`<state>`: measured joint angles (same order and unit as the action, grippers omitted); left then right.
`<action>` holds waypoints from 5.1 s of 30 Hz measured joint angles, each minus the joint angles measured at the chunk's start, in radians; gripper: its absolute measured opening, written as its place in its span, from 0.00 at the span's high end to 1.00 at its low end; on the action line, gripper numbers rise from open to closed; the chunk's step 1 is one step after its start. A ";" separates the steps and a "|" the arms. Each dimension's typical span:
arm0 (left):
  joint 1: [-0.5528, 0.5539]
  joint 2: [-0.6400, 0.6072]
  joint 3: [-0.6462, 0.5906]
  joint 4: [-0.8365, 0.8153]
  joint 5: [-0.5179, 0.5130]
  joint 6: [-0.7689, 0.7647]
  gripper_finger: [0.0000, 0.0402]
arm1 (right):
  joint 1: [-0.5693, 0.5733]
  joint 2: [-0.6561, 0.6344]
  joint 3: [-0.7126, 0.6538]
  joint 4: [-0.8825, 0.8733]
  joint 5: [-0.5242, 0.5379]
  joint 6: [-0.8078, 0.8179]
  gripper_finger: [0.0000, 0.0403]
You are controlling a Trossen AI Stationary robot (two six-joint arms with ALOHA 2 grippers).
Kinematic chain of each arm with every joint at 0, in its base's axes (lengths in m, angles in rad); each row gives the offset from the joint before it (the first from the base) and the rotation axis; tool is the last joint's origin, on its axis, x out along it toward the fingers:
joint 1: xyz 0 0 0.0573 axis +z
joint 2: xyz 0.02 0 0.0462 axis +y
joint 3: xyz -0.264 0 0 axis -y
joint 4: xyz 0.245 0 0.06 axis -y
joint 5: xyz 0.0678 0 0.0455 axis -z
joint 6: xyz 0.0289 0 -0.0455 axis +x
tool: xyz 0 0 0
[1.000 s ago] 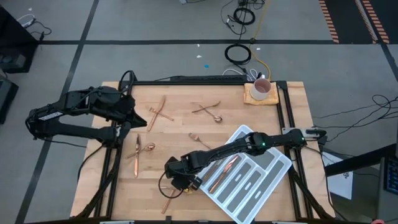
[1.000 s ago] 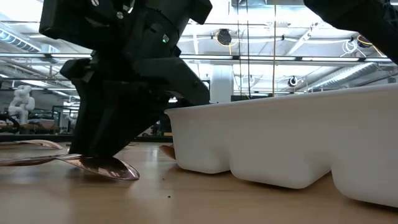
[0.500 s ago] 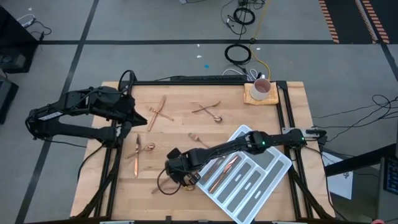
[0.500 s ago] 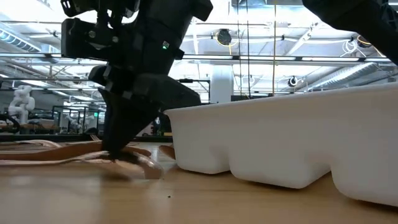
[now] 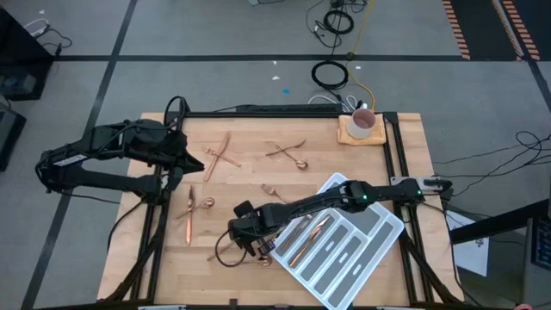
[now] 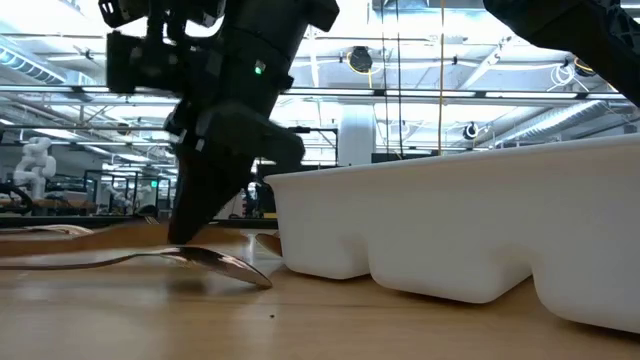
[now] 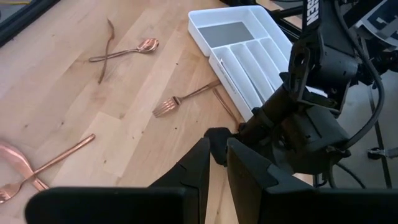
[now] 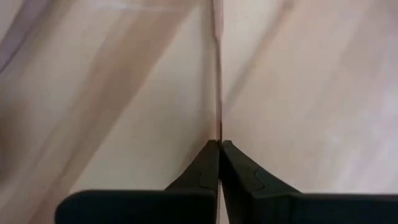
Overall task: Sort silverware
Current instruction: Put the gold knife into the silverware tray
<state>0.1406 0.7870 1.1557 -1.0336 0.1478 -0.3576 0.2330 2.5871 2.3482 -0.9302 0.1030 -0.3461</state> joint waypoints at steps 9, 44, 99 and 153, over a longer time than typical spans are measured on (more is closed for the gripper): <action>0.000 0.000 0.000 0.000 -0.013 0.007 0.85 | -0.001 -0.070 0.004 -0.057 0.031 0.065 1.00; 0.000 0.003 0.000 0.007 -0.137 0.111 0.85 | 0.069 -0.290 0.007 -0.296 0.161 0.359 1.00; 0.001 0.005 0.000 0.059 -0.166 0.127 0.85 | 0.350 -1.439 -1.102 0.100 0.204 1.155 1.00; 0.002 0.113 0.000 0.124 -0.322 0.158 0.85 | 0.153 -1.327 -1.872 1.033 -0.097 1.322 0.93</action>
<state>0.1425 0.9002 1.1561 -0.9098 -0.1744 -0.1993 0.3863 1.2601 0.4765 0.1026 0.0062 0.9762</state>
